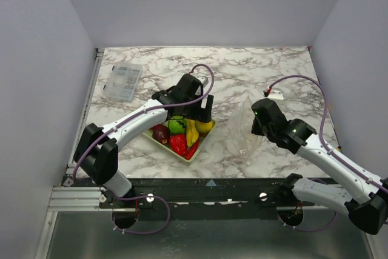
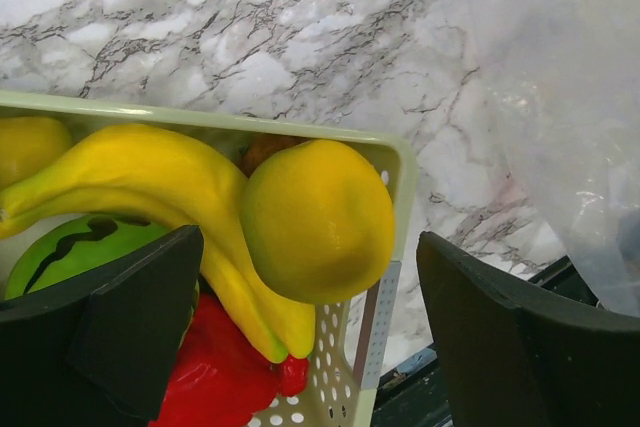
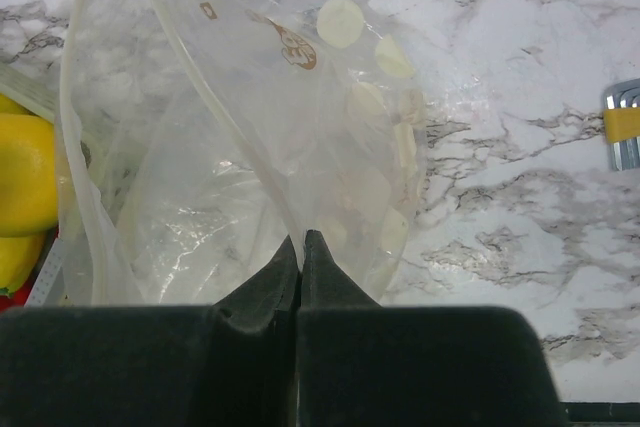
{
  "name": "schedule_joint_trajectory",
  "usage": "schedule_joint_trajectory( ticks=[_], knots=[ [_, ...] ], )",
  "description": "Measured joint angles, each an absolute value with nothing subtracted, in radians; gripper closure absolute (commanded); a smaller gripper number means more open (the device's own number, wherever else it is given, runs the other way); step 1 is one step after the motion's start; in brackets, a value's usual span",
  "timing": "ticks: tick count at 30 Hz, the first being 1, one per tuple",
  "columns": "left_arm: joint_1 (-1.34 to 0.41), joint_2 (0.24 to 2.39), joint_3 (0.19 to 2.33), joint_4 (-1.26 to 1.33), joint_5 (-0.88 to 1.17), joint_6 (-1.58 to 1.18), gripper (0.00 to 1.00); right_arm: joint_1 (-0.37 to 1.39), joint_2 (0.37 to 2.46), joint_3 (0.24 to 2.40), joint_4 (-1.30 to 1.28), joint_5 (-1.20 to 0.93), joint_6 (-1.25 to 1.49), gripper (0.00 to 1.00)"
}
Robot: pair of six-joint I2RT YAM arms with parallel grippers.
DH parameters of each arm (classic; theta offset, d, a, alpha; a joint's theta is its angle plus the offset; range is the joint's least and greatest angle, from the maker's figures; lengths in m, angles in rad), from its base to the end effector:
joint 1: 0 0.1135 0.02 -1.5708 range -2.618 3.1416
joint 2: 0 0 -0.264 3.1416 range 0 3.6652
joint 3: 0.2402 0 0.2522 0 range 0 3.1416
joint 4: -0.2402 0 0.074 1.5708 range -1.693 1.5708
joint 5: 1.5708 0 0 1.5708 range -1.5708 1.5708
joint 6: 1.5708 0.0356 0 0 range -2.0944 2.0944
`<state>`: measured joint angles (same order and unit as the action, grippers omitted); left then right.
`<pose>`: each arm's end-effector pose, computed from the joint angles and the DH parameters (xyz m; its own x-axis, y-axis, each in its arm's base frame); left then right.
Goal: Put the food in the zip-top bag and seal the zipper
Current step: Pick up the fake fruit from the bin.
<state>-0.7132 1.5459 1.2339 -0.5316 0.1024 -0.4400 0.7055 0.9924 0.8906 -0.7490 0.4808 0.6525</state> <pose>0.2530 -0.2237 0.2776 -0.8103 0.1407 -0.5689 0.3947 0.8486 -0.3522 0.1592 0.1140 0.2900 -0.6629 0.1426 -0.7350 0.0752 0.9894 0.1241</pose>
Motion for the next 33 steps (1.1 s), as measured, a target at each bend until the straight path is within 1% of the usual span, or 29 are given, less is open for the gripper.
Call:
schedule_joint_trajectory(
  ticks=[2, 5, 10, 14, 15, 22, 24, 29, 33],
  knots=[
    [-0.712, 1.570, 1.234, -0.532, 0.102, -0.448, 0.11, 0.706, 0.988, 0.890, -0.749, 0.481, 0.652, 0.99],
    [-0.708, 1.594, 1.234, -0.530, 0.103, -0.464, 0.16, 0.706, 0.978, 0.889, -0.748, 0.481, 0.651, 0.99],
    [-0.707, 1.618, 1.230, -0.513, 0.112, -0.487, 0.26, 0.706, 0.974, 0.889, -0.748, 0.480, 0.646, 0.99],
    [-0.707, 1.618, 1.198, -0.487, 0.130, -0.503, 0.40, 0.706, 0.975, 0.889, -0.748, 0.480, 0.645, 0.99],
    [-0.707, 1.618, 1.183, -0.478, 0.138, -0.509, 0.46, 0.706, 0.975, 0.889, -0.748, 0.480, 0.644, 0.99],
    [-0.705, 1.602, 1.161, -0.459, 0.156, -0.522, 0.79, 0.706, 0.981, 0.888, -0.742, 0.480, 0.638, 0.99],
    [-0.705, 1.598, 1.159, -0.459, 0.159, -0.517, 0.87, 0.706, 0.981, 0.888, -0.741, 0.480, 0.636, 0.99],
    [-0.704, 1.548, 1.157, -0.461, 0.167, -0.506, 0.96, 0.706, 0.982, 0.888, -0.741, 0.480, 0.635, 0.99],
    [-0.704, 1.470, 1.159, -0.456, 0.204, -0.504, 0.98, 0.706, 0.982, 0.887, -0.736, 0.479, 0.634, 0.99]
  ],
)
